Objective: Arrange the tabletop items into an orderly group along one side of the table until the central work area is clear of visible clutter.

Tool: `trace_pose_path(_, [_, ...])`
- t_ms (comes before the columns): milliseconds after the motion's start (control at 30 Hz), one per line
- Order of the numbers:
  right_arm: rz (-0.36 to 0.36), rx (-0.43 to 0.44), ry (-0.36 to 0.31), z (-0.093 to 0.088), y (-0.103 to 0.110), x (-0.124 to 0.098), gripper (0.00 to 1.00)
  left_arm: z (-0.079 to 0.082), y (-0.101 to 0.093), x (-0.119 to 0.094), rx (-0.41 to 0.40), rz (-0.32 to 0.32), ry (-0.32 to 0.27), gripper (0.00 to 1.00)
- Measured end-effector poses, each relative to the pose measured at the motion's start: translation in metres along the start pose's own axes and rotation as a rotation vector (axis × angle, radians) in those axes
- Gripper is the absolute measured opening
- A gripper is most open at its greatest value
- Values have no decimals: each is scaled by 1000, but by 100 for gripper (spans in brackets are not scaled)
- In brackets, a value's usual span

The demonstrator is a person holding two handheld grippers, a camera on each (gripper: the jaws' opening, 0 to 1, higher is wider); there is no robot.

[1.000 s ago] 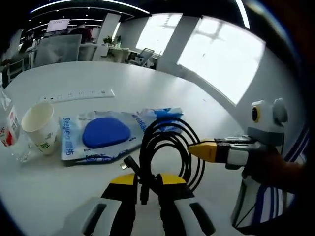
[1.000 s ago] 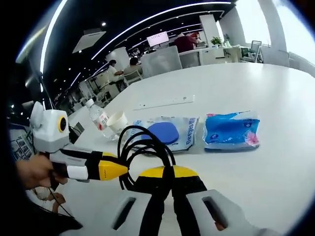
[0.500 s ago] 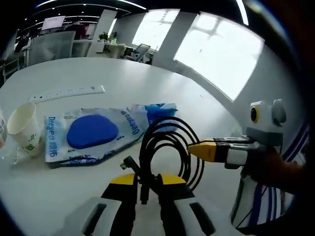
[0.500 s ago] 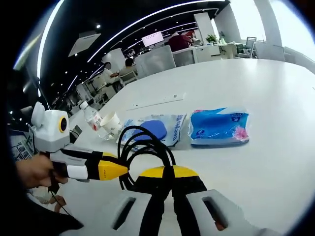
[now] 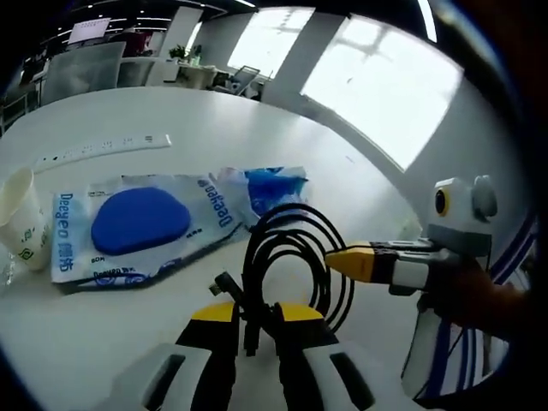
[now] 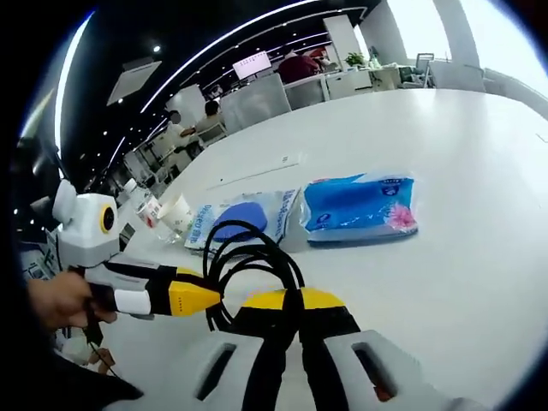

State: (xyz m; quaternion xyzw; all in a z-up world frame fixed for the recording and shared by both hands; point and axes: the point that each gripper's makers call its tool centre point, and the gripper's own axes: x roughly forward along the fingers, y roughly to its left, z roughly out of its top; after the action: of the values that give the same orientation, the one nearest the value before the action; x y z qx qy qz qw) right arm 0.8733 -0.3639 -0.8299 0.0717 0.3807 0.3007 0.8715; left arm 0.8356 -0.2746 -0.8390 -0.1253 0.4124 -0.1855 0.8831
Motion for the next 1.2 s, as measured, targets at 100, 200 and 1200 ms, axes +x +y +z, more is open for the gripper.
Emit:
trace_pose_path(100, [-6, 13, 3, -1, -2, 0, 0, 0, 0, 6, 1, -2, 12, 14])
trace_pose_path(200, [-11, 29, 5, -3, -9, 6, 0, 2, 2, 11, 2, -2, 18, 14])
trace_pose_path(1200, [-36, -70, 78, -17, -27, 25, 2, -6, 10, 33, 58, 13, 90, 15])
